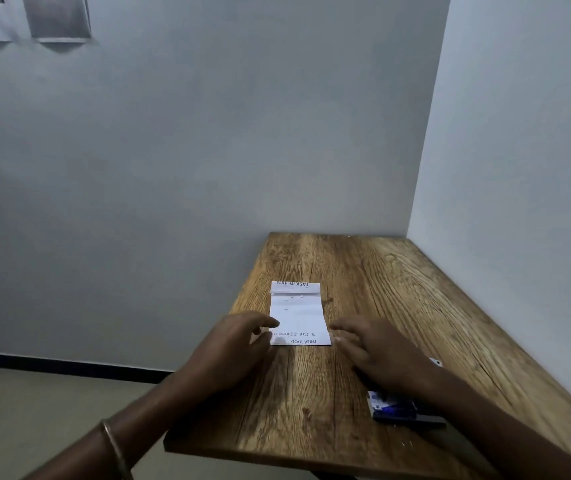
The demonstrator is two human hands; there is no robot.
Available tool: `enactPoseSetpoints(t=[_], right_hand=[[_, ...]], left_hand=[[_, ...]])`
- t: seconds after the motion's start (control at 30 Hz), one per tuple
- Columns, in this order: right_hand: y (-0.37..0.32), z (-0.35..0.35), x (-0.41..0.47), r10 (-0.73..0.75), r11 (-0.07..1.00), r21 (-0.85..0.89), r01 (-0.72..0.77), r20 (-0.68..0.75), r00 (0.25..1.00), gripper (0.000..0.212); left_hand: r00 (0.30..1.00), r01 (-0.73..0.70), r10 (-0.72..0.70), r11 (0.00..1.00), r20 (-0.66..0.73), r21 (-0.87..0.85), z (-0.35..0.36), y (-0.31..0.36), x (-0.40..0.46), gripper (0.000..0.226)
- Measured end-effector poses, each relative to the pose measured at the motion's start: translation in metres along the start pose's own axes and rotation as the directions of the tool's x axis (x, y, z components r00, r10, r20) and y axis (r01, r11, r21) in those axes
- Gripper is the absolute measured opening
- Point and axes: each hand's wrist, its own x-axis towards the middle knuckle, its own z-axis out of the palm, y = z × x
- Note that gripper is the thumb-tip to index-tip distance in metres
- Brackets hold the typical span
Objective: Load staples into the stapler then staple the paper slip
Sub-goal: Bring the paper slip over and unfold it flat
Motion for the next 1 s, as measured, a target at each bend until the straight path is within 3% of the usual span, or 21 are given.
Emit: enactPoseSetpoints(t=[0.17,0.47,0.8,1.0], right_hand=[[0.015,-0.008,0.007,0.071,0.997,-0.004,-0.072,-0.077,0.994,0.03],[0.009,0.009,0.029,-0.085,0.987,-0.117,0.108,0.183,0.979,0.035],[0.015,0.008,0.037,-0.07,0.994,-0.066,0.084,0.183,0.981,0.028],[0.015,0.006,0.04,-0.077,0.992,-0.087,0.094,0.179,0.981,0.022]], left_hand=[[0.998,0.038,-0.037,0.999,-0.041,0.025,-0.013,-0.021,0.006,0.026],[0.982,-0.059,0.044,0.995,0.182,0.079,-0.002,-0.028,0.018,0.04],[0.978,-0.046,0.05,0.999,0.202,-0.025,0.001,-0.035,0.028,0.03],[0.979,-0.093,0.087,0.995,0.184,0.025,0.001,-0.033,0.028,0.021]])
